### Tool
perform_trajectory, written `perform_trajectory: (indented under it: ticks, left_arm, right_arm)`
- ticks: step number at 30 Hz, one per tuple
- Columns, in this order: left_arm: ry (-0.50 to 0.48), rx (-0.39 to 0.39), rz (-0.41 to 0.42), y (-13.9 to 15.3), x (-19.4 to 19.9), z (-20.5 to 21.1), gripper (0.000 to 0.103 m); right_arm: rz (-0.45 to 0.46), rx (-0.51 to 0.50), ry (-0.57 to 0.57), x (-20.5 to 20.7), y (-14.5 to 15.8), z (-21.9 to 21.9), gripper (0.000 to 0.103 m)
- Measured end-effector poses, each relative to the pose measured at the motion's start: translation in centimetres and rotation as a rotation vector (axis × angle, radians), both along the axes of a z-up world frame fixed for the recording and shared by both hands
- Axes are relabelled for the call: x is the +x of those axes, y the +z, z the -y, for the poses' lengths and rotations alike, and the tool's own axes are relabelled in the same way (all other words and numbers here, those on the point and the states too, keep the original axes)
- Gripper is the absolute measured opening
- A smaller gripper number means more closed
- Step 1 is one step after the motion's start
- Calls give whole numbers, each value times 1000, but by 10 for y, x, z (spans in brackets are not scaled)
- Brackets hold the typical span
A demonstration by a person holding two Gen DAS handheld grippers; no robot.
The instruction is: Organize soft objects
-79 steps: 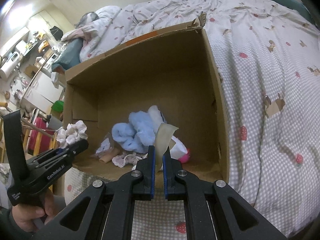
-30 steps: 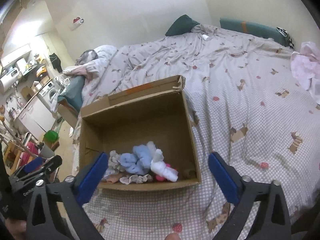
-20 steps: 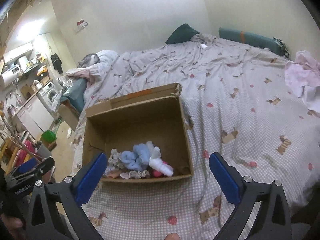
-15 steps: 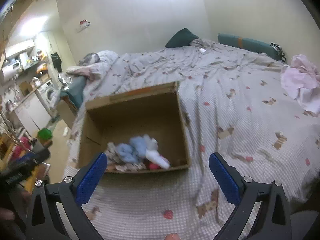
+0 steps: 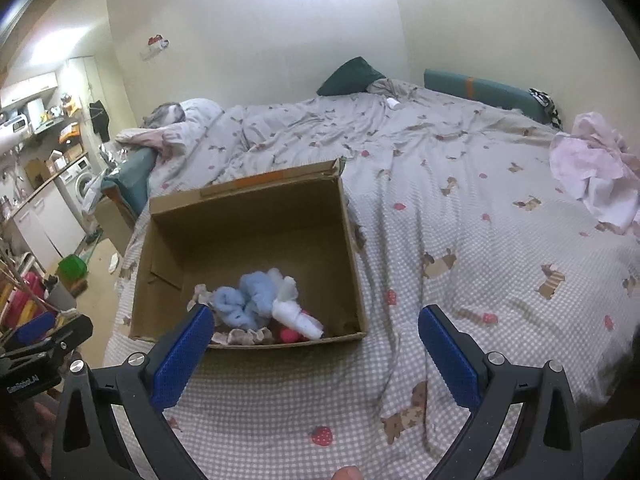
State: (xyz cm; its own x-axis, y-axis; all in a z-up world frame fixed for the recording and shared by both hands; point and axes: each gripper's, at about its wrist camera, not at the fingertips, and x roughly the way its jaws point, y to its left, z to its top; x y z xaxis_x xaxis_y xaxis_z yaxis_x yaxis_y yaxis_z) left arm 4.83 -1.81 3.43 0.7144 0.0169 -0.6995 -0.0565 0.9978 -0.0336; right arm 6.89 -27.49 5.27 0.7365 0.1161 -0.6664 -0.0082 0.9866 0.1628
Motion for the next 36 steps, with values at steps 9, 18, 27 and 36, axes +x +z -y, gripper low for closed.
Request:
perform_trajectory:
  ticks: [9,18,27,36]
  left_arm:
    - [5,-12,-51,-14,8,0,102]
    - [18,-41,-78,-19,11,-3,102]
    - [19,-34,-92,-21,12,-3,102]
    - [18,-33,-92,-21,12,-3,102]
  right_arm:
    - [-26,22,7,3,-4,-1,103]
    - [-36,2,19,5,-7,-5,103]
    - [-47,-17,28,5,-10,-8,103]
    - [-48,-23,38,7,-12,-10,103]
